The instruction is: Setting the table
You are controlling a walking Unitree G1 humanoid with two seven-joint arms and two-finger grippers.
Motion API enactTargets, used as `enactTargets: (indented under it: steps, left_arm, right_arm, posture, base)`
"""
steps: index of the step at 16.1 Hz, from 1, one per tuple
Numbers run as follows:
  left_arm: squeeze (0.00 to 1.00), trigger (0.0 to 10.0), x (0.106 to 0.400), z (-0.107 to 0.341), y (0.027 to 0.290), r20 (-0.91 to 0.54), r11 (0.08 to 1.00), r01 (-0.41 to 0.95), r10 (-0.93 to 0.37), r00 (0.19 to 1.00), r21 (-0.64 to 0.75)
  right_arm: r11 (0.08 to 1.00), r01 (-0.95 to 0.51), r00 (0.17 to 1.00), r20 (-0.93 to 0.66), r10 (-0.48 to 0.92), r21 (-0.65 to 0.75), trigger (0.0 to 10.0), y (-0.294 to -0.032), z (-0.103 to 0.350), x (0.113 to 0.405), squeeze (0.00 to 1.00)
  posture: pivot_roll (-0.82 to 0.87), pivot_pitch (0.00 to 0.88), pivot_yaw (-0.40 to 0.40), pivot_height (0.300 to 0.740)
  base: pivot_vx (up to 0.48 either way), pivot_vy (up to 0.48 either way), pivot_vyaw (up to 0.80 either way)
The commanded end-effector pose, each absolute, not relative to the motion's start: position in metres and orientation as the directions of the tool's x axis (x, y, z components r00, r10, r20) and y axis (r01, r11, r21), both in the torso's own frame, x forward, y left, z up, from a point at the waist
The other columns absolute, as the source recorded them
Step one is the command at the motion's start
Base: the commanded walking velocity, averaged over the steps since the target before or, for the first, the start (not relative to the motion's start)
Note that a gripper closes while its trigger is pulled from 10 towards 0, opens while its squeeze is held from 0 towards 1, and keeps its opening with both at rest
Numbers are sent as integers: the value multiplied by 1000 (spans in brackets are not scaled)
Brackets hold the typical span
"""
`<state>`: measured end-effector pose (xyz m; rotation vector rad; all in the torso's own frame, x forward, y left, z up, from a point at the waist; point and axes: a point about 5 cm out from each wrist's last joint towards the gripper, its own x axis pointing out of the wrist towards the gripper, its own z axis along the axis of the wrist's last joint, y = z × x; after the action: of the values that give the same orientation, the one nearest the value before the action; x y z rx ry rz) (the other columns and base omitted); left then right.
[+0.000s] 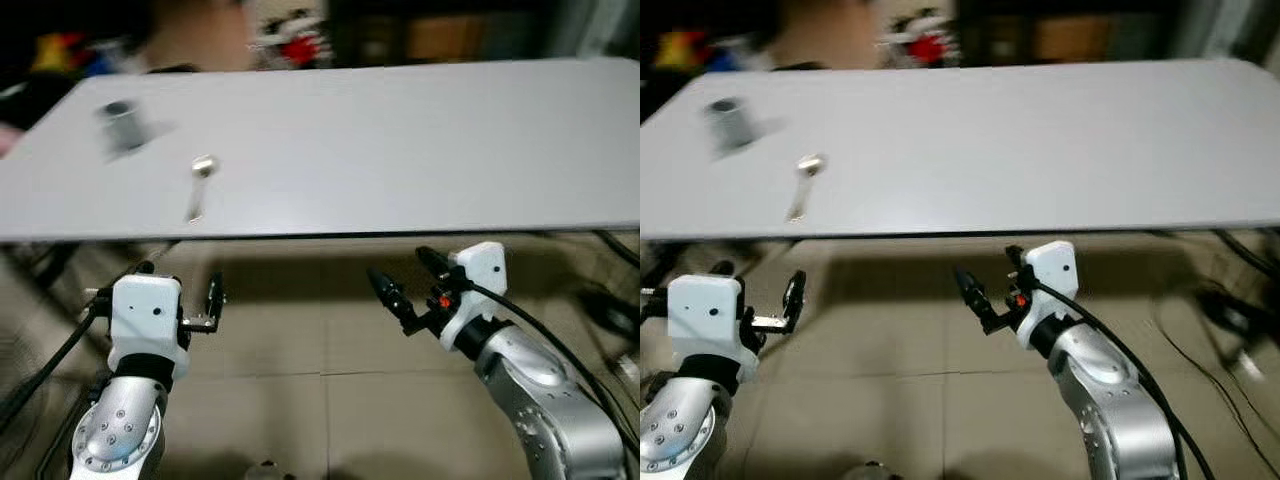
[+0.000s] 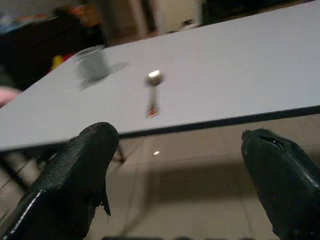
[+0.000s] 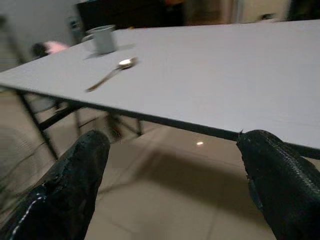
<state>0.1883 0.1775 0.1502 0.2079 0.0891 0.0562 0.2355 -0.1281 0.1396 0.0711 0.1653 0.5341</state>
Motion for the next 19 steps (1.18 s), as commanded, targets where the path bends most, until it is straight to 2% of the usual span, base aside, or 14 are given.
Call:
enactTargets:
  steps: [1,4,6,9,13,15,19]
  left_arm:
    - [0,10000,189,154,180,-65,974,-67,83,994,216]
    - [0,10000,188,154,183,-67,976,-81,97,993,204]
    - [0,10000,191,156,175,-62,976,-31,46,997,214]
    - [0,10000,196,161,184,-39,964,-64,76,996,256]
    - [0,10000,212,162,188,-24,957,-33,41,999,287]
    - [0,10000,216,164,188,-22,958,-28,35,999,284]
    - [0,10000,209,160,183,-44,969,6,5,999,249]
  right_arm:
    - [846,-520,839,-118,531,117,10000,-124,144,238,1000]
    - [848,-518,841,-115,529,116,10000,-122,142,241,1000]
    - [857,-499,853,-102,511,126,10000,-123,143,242,1000]
    - [923,-375,920,-91,382,86,10000,-134,141,246,1000]
    - [960,-277,958,-60,279,33,10000,-148,143,243,1000]
    - [962,-272,960,-64,271,-6,10000,-152,143,238,1000]
    - [958,-284,955,-84,286,34,10000,-150,140,241,1000]
  posture:
    - [-25,16,37,740]
    - [-28,20,46,740]
    - [-19,19,38,740]
    - [-26,17,63,740]
    - [-71,13,129,740]
    - [-76,11,140,740]
    - [-62,16,117,740]
  base:
    - [0,0,794]
    - [0,0,794]
    - [0,0,794]
    - [0,0,794]
    - [0,0,795]
    - [0,0,800]
    - [0,0,800]
